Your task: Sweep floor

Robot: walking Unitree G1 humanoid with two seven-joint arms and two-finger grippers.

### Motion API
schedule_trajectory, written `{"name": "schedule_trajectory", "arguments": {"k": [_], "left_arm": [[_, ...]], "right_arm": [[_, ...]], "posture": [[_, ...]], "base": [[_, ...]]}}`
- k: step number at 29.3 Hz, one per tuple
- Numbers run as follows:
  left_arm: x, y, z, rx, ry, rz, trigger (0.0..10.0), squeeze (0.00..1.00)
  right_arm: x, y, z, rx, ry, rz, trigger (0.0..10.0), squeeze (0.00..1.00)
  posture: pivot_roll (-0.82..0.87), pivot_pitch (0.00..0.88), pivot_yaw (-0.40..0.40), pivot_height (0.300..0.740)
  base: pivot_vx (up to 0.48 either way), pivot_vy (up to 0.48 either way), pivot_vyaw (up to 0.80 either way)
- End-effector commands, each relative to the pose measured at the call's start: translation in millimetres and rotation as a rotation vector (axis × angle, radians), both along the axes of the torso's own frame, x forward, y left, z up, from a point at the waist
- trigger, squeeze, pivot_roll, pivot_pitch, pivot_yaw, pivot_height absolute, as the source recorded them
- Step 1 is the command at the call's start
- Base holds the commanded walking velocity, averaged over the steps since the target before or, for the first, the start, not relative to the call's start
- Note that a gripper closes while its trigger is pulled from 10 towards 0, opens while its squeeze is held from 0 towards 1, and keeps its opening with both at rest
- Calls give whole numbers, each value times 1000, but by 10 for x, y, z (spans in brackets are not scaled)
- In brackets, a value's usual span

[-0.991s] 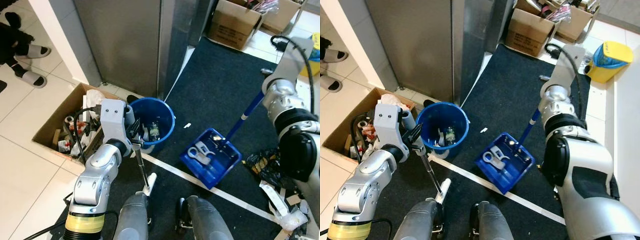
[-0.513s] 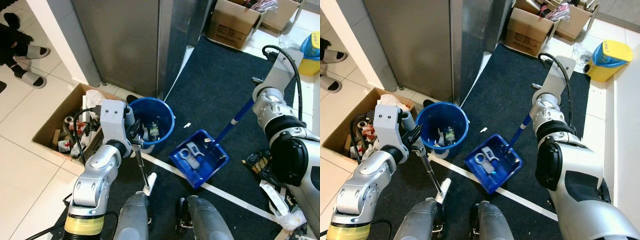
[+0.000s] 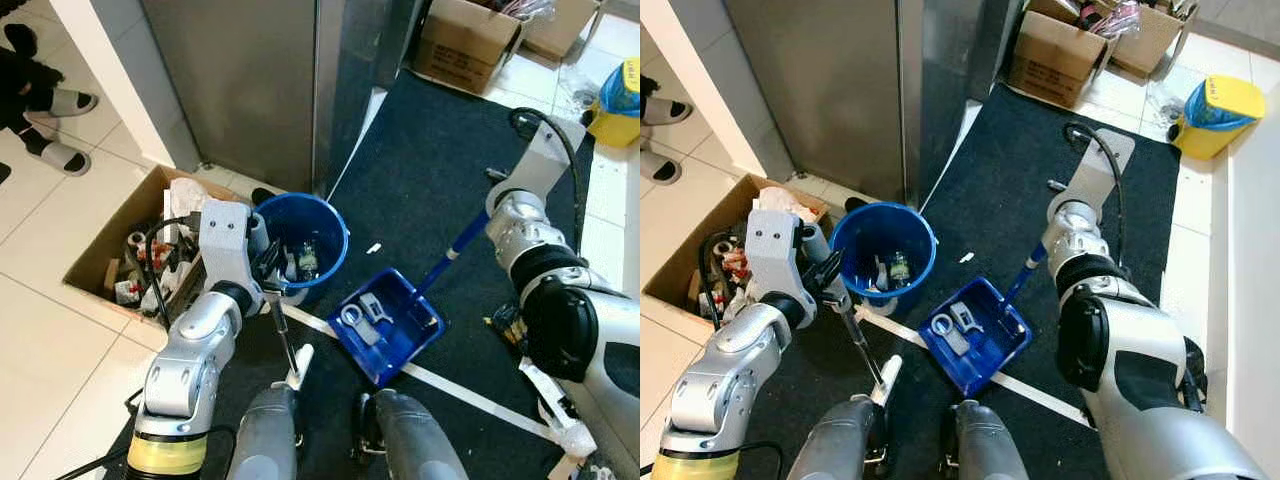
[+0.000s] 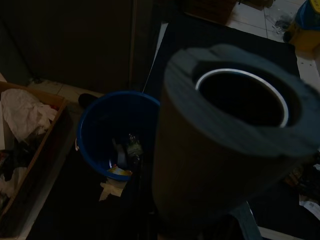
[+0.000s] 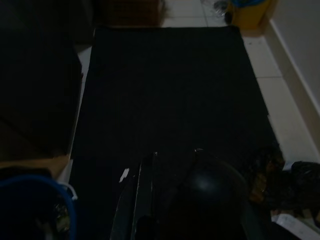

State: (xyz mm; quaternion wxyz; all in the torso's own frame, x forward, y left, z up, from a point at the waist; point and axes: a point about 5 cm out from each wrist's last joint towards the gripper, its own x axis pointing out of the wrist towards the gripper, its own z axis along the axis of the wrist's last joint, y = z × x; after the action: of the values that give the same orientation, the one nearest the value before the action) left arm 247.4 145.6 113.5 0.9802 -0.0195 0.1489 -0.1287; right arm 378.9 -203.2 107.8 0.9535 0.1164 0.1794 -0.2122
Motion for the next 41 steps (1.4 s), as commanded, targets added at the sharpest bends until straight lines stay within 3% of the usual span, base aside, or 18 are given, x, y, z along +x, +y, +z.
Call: {"name": "schedule_trajectory", "arguments": {"k": [1, 20, 41], "left_arm": [[-58, -31, -98, -21, 64, -15, 10000, 0], [-72, -24, -94, -19, 68, -16, 10000, 0], [-142, -29, -105, -25, 76, 1, 10000, 0]], "right_arm": [[9, -47, 48, -6, -45, -17, 10000, 0], [9, 87, 17, 29, -106, 35, 10000, 0], [18, 299, -19, -38, -91, 150, 10000, 0]], "posture": [[189, 139, -78, 740], [197, 141, -80, 740], [212, 153, -101, 740]], "base": [[0, 0, 0], [0, 0, 0], [0, 0, 0]]}}
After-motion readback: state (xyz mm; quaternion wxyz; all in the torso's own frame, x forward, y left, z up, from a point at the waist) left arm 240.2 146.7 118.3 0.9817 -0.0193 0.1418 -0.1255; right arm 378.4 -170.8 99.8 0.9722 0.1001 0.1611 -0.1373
